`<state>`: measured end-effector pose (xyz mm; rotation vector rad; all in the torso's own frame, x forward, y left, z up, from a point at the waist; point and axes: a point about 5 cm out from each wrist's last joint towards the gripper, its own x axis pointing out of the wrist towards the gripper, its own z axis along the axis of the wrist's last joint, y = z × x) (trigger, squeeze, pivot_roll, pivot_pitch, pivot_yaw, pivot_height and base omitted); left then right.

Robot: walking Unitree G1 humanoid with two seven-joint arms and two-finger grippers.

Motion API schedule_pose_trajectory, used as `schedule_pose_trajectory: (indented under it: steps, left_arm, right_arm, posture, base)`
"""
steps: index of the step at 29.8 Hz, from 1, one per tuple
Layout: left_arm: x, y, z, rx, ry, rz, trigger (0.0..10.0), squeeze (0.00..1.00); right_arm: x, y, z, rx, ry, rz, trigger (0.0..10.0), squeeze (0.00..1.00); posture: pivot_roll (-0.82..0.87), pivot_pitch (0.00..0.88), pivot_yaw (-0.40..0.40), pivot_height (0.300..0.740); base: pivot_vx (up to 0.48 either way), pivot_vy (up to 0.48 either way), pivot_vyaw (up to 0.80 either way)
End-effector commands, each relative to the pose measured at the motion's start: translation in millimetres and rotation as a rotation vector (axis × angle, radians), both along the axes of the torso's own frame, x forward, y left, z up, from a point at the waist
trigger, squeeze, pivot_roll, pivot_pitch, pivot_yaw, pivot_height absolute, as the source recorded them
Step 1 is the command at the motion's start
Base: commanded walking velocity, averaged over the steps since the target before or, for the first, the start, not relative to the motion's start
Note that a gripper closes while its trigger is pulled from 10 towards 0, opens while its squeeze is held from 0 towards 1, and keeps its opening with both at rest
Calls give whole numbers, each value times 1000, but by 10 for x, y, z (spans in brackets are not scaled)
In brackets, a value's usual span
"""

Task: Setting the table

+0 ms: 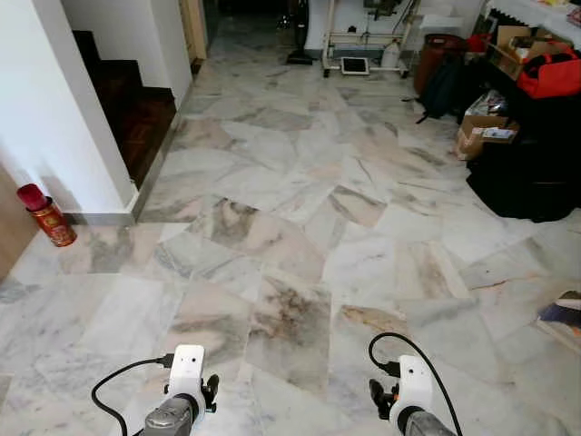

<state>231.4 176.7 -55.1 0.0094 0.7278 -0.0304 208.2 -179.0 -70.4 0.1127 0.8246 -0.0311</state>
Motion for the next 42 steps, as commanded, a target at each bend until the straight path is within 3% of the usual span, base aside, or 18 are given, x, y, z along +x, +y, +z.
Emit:
schedule_pose_trajectory:
  steps: [1,31,42]
  left_arm:
    - [3,-32,-2,-4,1,-8,10000,0]
    - [-16,-49,-21,2,14,18,10000,0]
    - [-16,-80,-23,11,13,9,10000,0]
  right_arm:
    - [16,-45,13,-4,-4,-20,10000,0]
    - [-9,-138,3,-44,31,-21,10000,0]
    - [-1,-182,13,-56,30,-34,10000,0]
  posture:
    - [42,73,-31,740]
    - [29,89,-55,740]
    - [28,88,-63,740]
  base:
    - [0,0,0]
    - [0,0,-680]
    - [0,-202,-719]
